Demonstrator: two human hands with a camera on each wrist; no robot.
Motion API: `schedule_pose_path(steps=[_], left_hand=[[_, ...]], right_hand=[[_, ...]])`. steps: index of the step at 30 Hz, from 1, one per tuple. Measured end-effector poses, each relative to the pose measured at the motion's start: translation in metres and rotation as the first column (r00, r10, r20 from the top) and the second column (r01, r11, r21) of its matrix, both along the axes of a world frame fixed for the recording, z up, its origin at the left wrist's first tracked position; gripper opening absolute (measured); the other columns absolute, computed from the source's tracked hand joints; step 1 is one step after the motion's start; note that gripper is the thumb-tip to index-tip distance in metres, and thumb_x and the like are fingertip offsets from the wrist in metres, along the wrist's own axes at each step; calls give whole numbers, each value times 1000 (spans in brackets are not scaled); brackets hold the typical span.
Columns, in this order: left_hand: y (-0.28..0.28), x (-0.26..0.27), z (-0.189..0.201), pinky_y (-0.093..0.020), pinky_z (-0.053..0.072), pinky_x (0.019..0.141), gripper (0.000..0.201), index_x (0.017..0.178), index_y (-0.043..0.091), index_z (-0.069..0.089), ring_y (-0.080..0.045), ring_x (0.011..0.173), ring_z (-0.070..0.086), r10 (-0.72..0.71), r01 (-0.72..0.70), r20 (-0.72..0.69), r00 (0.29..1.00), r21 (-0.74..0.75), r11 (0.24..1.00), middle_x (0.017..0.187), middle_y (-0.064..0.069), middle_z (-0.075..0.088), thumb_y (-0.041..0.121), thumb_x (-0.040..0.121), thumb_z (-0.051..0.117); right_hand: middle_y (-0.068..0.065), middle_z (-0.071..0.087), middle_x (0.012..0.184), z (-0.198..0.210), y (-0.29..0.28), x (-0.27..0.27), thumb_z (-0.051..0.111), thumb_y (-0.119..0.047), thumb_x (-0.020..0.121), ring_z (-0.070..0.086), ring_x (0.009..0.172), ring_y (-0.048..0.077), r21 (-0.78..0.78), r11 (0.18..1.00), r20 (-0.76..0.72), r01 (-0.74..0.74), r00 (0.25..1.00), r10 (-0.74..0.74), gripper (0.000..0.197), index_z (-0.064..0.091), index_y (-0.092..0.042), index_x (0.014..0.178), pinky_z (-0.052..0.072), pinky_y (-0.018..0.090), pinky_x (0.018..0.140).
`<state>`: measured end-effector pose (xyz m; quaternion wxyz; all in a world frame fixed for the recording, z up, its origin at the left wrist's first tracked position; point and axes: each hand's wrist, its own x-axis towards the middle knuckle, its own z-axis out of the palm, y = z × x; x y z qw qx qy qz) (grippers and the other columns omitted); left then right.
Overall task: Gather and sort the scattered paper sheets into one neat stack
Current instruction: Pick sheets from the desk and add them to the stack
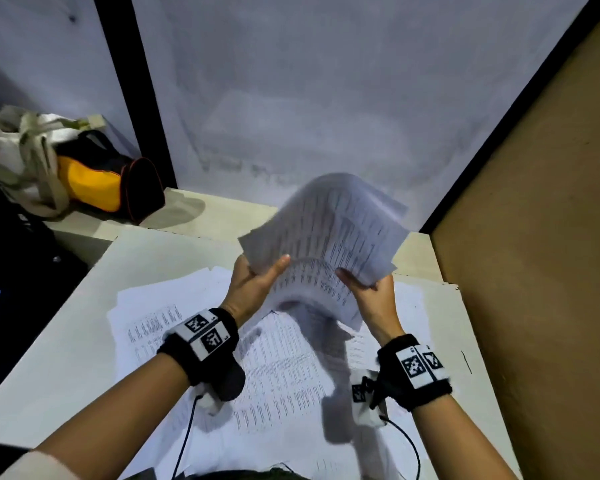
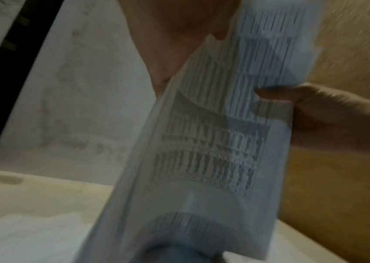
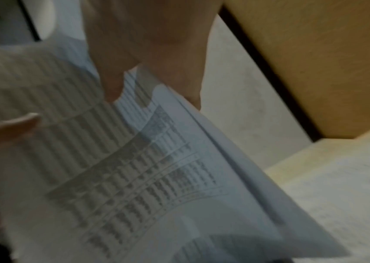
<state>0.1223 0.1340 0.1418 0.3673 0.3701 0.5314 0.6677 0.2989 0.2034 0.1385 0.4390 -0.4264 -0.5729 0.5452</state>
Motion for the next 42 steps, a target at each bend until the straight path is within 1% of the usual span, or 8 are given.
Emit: schedule_pose_path(steps=[14,17,20,28,34,37,39,42], left_hand=[[18,-26,2,-33,50,89,17,95,19,60,-3,81,63,-34,31,-9,999,-178,984,90,4,67,7,84,62],[21,-24,7,-35,49,90,30,116,11,55,-19,95,62,74,-65,50,996,-152,986,105,-6,63,23,88,59],[16,-23,4,-23,48,78,16,104,20,56,-9,88,61,83,-73,70,994,-137,988,95,5,63,24,88,58],[10,-31,-13,-33,46,93,39,115,12,57,-13,99,62,-27,30,17,999,-204,979,109,-4,65,22,78,69],[9,-31,-2,-15,52,71,43,95,30,59,1,83,67,-71,71,-8,997,-72,995,84,16,72,44,58,78],[11,-31,-2,-16,53,72,31,93,28,60,1,82,67,-7,6,-22,1000,-50,999,85,11,70,27,69,78],[15,-29,-4,-15,53,73,26,93,27,59,3,80,66,38,-39,-46,998,-39,998,91,8,67,11,77,71],[16,-25,-4,-13,52,69,23,97,21,58,0,82,65,66,-67,-31,997,-15,998,94,2,65,13,77,68]], right_hand=[[9,64,105,8,39,-6,64,-2,83,61,96,23,-95,994,136,56,990,-42,28,58,0,110,46,45,100],[-1,64,92,15,30,-13,60,0,84,61,85,11,-24,994,51,102,994,-101,20,56,-8,102,53,27,83],[0,63,100,4,14,-15,59,-2,86,61,89,3,-19,997,1,76,997,-75,30,50,-12,112,53,14,76],[13,49,135,-13,10,-5,68,-13,81,47,124,25,-63,992,185,112,978,-99,65,32,-7,135,38,43,107],[9,36,147,-11,-4,-7,68,-33,80,37,134,25,-56,996,134,74,989,-66,80,23,-14,143,30,49,112],[10,47,138,12,1,-14,61,-56,75,44,128,23,29,987,-3,159,987,-159,81,35,-10,137,36,43,108],[-1,58,102,33,12,-20,56,-49,85,55,96,11,76,955,-115,287,954,-277,37,51,-18,105,44,30,88],[-9,39,73,56,25,-31,49,-46,90,39,66,6,51,905,-156,423,898,-411,27,39,-26,75,34,22,65]])
